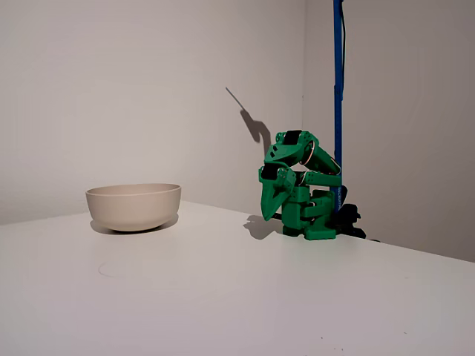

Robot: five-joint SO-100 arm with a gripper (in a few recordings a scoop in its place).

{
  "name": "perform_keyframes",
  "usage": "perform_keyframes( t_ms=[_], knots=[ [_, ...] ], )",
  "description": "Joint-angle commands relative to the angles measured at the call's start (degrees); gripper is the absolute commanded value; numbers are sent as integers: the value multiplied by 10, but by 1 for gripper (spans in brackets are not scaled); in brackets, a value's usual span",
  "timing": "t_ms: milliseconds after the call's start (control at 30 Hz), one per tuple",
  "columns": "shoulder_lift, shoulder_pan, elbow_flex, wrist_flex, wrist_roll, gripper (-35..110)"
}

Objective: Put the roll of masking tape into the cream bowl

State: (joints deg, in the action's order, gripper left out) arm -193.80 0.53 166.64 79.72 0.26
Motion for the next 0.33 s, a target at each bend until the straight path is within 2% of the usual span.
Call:
perform_keyframes(
  t_ms=[0, 300],
  knots=[
    [-4, 4, 2, -3, 5, -7],
    [-4, 4, 2, -3, 5, -8]
  ],
)
